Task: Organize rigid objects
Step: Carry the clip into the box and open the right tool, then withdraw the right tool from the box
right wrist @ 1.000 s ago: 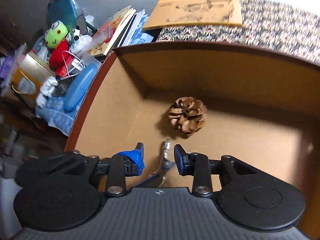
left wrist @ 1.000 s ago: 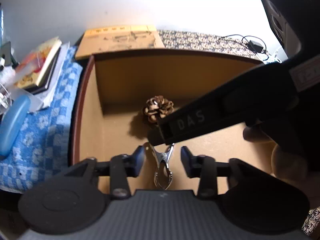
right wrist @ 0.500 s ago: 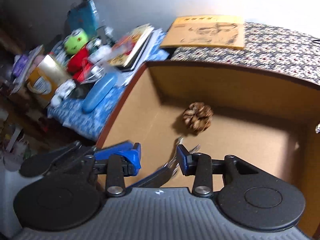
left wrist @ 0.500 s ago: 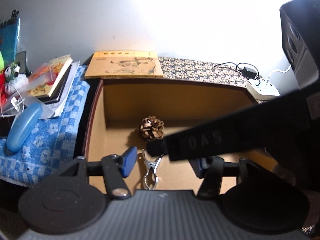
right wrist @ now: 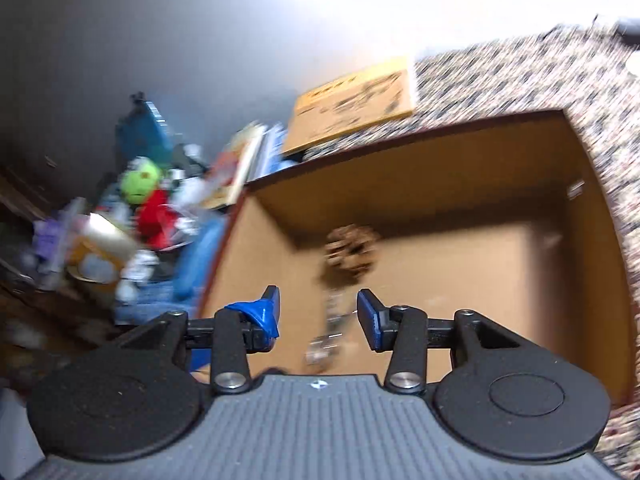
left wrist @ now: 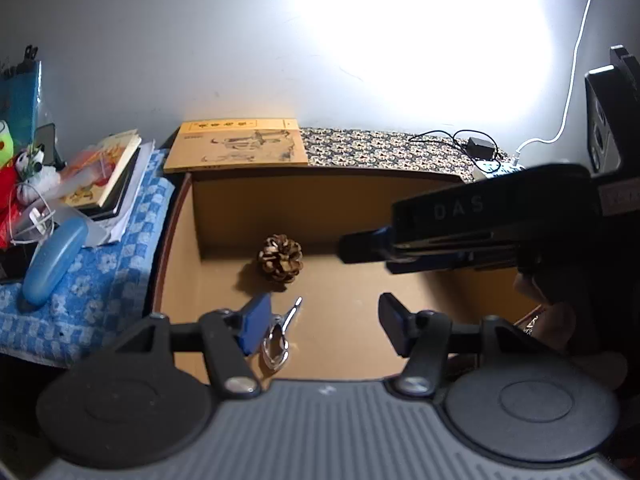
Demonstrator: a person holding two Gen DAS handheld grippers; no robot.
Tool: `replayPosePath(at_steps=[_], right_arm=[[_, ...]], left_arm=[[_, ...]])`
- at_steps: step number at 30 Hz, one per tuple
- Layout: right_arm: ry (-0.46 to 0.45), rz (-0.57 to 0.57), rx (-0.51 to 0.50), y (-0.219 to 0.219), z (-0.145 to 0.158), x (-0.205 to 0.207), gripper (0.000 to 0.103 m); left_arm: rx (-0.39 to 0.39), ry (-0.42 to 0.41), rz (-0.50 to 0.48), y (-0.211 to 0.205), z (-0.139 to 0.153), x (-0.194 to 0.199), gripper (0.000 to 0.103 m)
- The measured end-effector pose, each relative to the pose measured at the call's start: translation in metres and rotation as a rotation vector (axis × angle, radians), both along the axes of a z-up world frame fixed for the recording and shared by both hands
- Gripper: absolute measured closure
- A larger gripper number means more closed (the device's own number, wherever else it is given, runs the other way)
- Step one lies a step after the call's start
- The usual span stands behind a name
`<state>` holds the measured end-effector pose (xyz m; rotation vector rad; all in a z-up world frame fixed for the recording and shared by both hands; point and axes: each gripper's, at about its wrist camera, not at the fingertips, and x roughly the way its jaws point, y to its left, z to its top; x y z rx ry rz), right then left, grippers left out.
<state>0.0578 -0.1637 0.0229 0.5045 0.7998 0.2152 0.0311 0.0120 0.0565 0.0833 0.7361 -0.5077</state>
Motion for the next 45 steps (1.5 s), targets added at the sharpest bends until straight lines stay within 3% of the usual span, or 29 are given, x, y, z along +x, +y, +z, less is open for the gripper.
replayPosePath(at_steps=[3, 10, 18, 21, 25, 26, 29, 30, 34, 37, 45], right_arm=[[0.022, -0.063, -0.047, -0.008, -0.002, -0.004, 0.075], [-0.022, -0.108, -0.005, -0.032, -0.007, -0.026, 0.076], [0.031, -0.319, -0.047, -0.051, -0.006, -0.044, 0.076], [0.055, -0.338, 0.007, -0.063, -0.012, -0.048, 0.076], [0.017, -0.33, 0.13, -0.073, -0.02, -0.057, 0.076], [0.026, -0.343, 0.094, -0.07, -0.018, -0.058, 0.076], [0.057, -0.342, -0.152, -0.052, -0.013, -0.059, 0.075], [0.047, -0.328, -0.171, -0.05, -0.011, -0.062, 0.075], [0.066, -0.259, -0.135, -0.047, -0.012, -0.068, 0.075], [-0.006, -0.231, -0.18, -0.04, -0.009, -0.078, 0.075], [-0.083, -0.226, -0.094, -0.047, -0.004, -0.1, 0.074]], left_arm=[[0.018, -0.005, 0.002, -0.002, 0.001, -0.006, 0.041], [0.027, 0.016, 0.0, -0.007, -0.004, -0.017, 0.04], [-0.016, 0.054, 0.006, -0.013, -0.004, -0.023, 0.04], [-0.014, 0.055, 0.007, -0.015, -0.004, -0.026, 0.04], [0.003, 0.048, 0.016, -0.015, -0.004, -0.029, 0.04], [0.005, 0.049, 0.017, -0.014, -0.004, -0.031, 0.04], [0.02, 0.049, 0.023, -0.016, -0.006, -0.034, 0.039], [0.033, 0.048, 0.029, -0.017, -0.007, -0.035, 0.039], [0.092, 0.051, 0.064, -0.02, -0.011, -0.036, 0.038], [0.114, 0.041, 0.081, -0.019, -0.01, -0.038, 0.038], [0.206, 0.04, 0.165, -0.011, -0.006, -0.037, 0.038]])
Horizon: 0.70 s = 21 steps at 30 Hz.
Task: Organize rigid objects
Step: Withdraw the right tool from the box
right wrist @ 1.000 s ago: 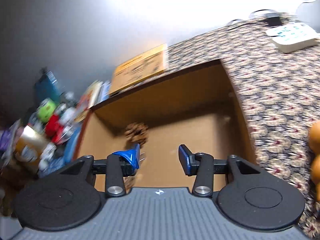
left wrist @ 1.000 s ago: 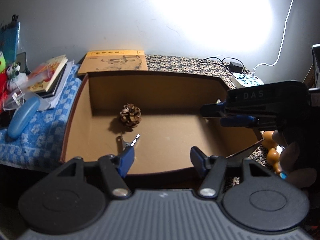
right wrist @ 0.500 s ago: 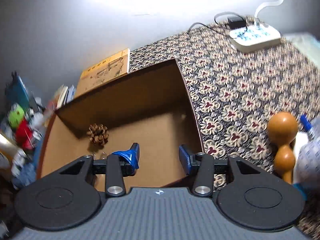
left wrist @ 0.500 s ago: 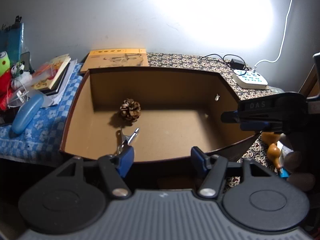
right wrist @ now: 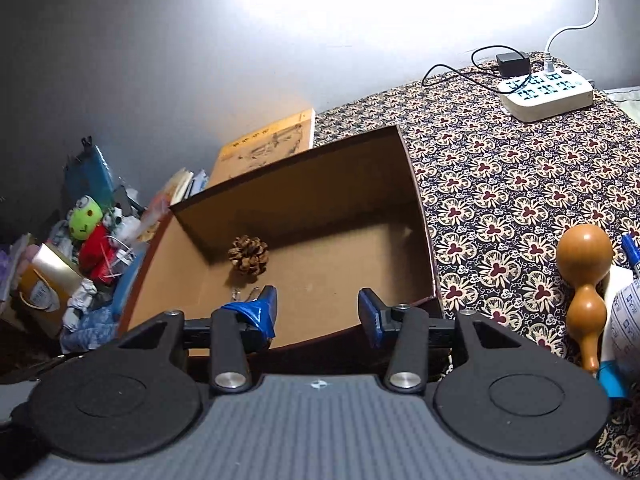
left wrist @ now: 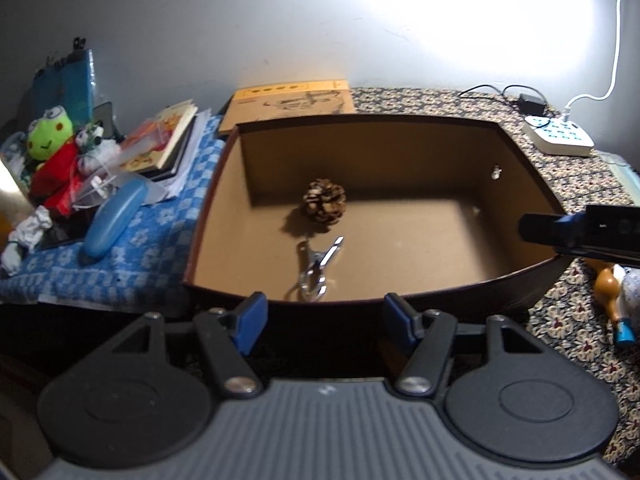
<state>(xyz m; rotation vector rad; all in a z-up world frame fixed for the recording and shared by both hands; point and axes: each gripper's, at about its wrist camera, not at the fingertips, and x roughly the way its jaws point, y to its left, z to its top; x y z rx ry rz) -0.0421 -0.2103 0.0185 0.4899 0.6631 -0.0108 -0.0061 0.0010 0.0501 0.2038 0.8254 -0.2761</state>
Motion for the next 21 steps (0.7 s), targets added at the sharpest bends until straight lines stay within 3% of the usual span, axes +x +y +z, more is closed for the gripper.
replayPosePath(at_steps=[8, 21], right_arm=[[-0.04, 0.055, -0.031, 0.011, -0.006, -0.019, 0.075], [-0.048, 0.145, 0.048, 0.026, -0.014, -0.031, 0.075]], left_arm=[[0.032, 0.007, 0.049, 0.012, 0.004, -0.007, 0.037], [0.065, 0.063, 0.103, 0.023, -0.014, -0.012, 0.037]])
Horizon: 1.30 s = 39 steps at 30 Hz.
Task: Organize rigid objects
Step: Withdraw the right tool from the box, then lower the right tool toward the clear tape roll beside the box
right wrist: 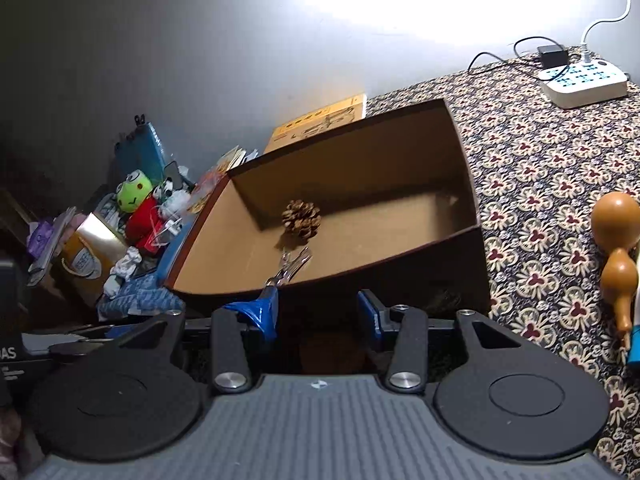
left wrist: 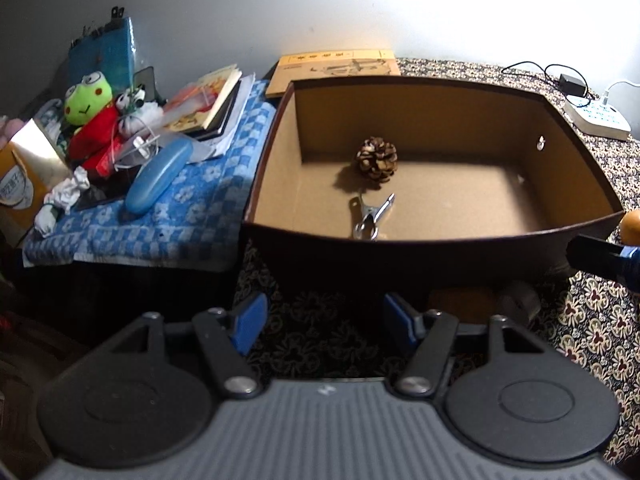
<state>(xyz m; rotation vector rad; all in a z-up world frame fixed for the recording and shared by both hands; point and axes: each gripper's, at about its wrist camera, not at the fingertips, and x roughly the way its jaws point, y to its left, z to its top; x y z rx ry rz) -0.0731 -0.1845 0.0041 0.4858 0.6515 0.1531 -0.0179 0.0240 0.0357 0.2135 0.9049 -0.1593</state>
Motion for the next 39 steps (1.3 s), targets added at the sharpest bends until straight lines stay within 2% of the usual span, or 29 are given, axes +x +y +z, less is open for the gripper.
replayPosePath(at_steps=[7, 16, 24, 29, 34, 39], right_arm=[[0.043, 0.044, -0.004, 0.012, -0.014, -0.001, 0.075], [0.077, 0.036, 0.038, 0.014, -0.032, -0.003, 0.075], [0.11, 0.064, 0.031, 0.014, -0.04, -0.001, 0.075], [0.144, 0.039, 0.019, 0.003, -0.05, -0.004, 0.076], [0.15, -0.016, 0.009, -0.015, -0.056, -0.009, 0.076], [0.146, -0.035, 0.028, -0.023, -0.056, -0.008, 0.077]], left_arm=[[0.014, 0.05, 0.015, 0.002, -0.018, -0.002, 0.037], [0.028, 0.101, 0.014, 0.001, -0.037, 0.0, 0.037], [0.003, 0.152, -0.007, 0.003, -0.051, 0.001, 0.037], [-0.053, 0.207, -0.048, 0.011, -0.064, -0.005, 0.037], [-0.151, 0.253, -0.089, 0.02, -0.071, -0.012, 0.036], [-0.249, 0.29, -0.176, 0.021, -0.073, -0.017, 0.033]])
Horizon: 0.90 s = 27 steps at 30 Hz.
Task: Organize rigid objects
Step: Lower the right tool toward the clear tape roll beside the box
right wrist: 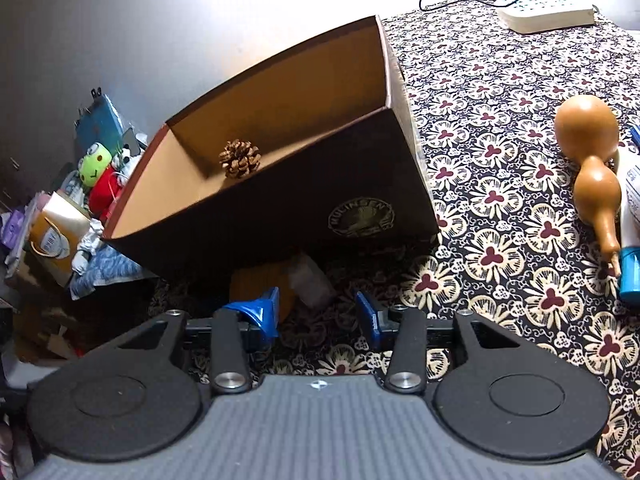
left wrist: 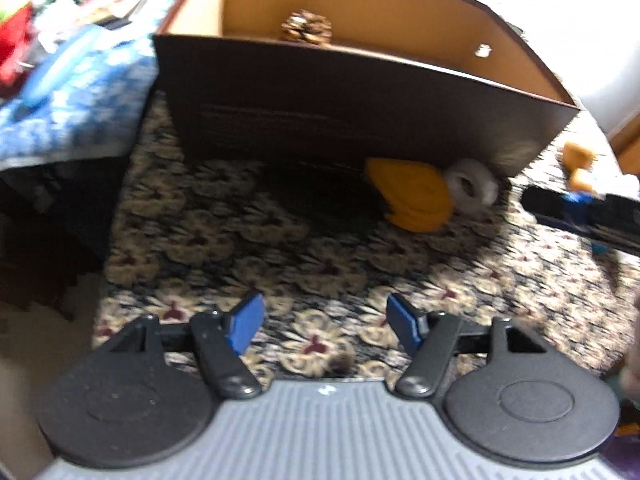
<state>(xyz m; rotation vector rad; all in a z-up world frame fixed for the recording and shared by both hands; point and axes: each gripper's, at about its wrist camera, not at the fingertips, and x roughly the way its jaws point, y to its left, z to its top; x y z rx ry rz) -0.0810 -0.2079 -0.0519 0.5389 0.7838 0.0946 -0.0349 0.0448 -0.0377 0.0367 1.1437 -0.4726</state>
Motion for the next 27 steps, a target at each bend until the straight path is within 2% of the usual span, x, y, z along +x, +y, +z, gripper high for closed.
replayPosePath(at_steps=[3, 8, 13, 16, 21, 27], right_arm=[[-0.008, 0.023, 0.026, -0.001, 0.001, 0.003, 0.077], [-0.009, 0.014, -0.027, 0.002, 0.001, 0.011, 0.077], [-0.006, 0.021, -0.008, 0.003, -0.003, 0.024, 0.077], [0.017, 0.025, 0.04, 0.0, -0.011, 0.032, 0.077], [0.073, -0.036, 0.139, -0.02, -0.024, 0.029, 0.082], [0.084, -0.076, 0.15, -0.037, -0.027, 0.018, 0.084]], left_arm=[[-0.052, 0.008, -0.006, 0.0, 0.0, -0.001, 0.033], [-0.081, -0.046, -0.048, -0.009, 0.009, -0.002, 0.033], [-0.103, -0.102, -0.152, -0.029, 0.02, -0.006, 0.033], [-0.108, -0.141, -0.215, -0.044, 0.025, -0.011, 0.033], [-0.127, -0.17, -0.288, -0.06, 0.029, -0.015, 0.033], [-0.126, -0.199, -0.339, -0.084, 0.027, -0.009, 0.04]])
